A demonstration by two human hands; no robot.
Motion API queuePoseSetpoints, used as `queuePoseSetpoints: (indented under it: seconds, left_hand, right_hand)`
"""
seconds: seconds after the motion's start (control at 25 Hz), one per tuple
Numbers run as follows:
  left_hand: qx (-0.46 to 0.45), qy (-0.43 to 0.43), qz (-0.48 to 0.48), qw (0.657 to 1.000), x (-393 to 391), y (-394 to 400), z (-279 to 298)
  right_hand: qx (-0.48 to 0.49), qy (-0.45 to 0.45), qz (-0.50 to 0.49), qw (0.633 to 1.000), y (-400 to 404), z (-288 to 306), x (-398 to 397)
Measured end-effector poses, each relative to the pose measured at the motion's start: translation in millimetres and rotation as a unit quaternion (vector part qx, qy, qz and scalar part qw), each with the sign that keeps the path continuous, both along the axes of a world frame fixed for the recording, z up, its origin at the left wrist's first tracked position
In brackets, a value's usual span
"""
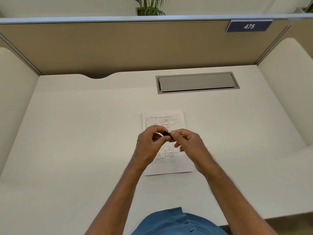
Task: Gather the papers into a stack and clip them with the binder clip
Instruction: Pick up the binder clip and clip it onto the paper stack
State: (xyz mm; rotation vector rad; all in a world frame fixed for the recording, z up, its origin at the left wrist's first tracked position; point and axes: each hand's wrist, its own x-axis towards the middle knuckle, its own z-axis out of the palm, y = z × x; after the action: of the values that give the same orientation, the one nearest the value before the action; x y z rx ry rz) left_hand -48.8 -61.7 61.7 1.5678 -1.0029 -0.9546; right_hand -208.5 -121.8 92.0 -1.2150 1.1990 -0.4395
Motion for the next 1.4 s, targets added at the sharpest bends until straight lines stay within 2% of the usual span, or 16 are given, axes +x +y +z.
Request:
queuePoseSetpoints:
  seconds: [0.08, 0.16, 0.28, 0.4, 0.56, 0.84, 0.96, 1.16, 1.4]
  left_hand:
    - [0.013, 0.059, 0.027, 0.998, -2.5, 0.1, 3.1]
    - [0.017, 0.115, 0.029, 0.993, -3.6, 0.7, 5.8]
    - [0.006, 0.177, 0.016, 0.984, -3.0, 2.6, 7.8]
    - [-0.001, 0.198, 0.018, 0.98, -4.4, 2.6, 6.0]
    - [-0.004, 0.214, 0.015, 0.977, -8.4, 2.1, 4.1]
    - [0.0, 0.244, 0.053, 0.968, -12.4, -0.5, 2.6]
    - [0.009, 0.256, 0.088, 0.963, -12.9, -2.4, 0.9]
    - [0.022, 0.303, 0.11, 0.946, -12.2, -1.2, -6.9]
    - [0.047, 0.31, 0.114, 0.943, -9.0, 1.0, -11.5]
  right_hand:
    - [-0.064, 0.022, -0.004, 0.998, 0.4, 0.9, 3.9]
    - [-0.075, 0.013, -0.018, 0.997, -0.1, 0.0, 6.7]
    - [-0.003, -0.046, -0.045, 0.998, -2.1, 2.3, 8.7]
    - [0.104, -0.169, -0.081, 0.977, -2.8, 4.7, 11.4]
    - [0.141, -0.211, -0.112, 0.961, -0.1, -1.9, 16.6]
    - [0.155, -0.201, -0.098, 0.962, 6.7, -5.0, 21.7]
    - [0.16, -0.193, -0.053, 0.967, 9.1, -2.7, 21.7]
    - [0.109, -0.162, 0.019, 0.981, 12.8, -6.6, 18.0]
    - [0.09, -0.139, -0.002, 0.986, 6.8, -14.2, 12.9]
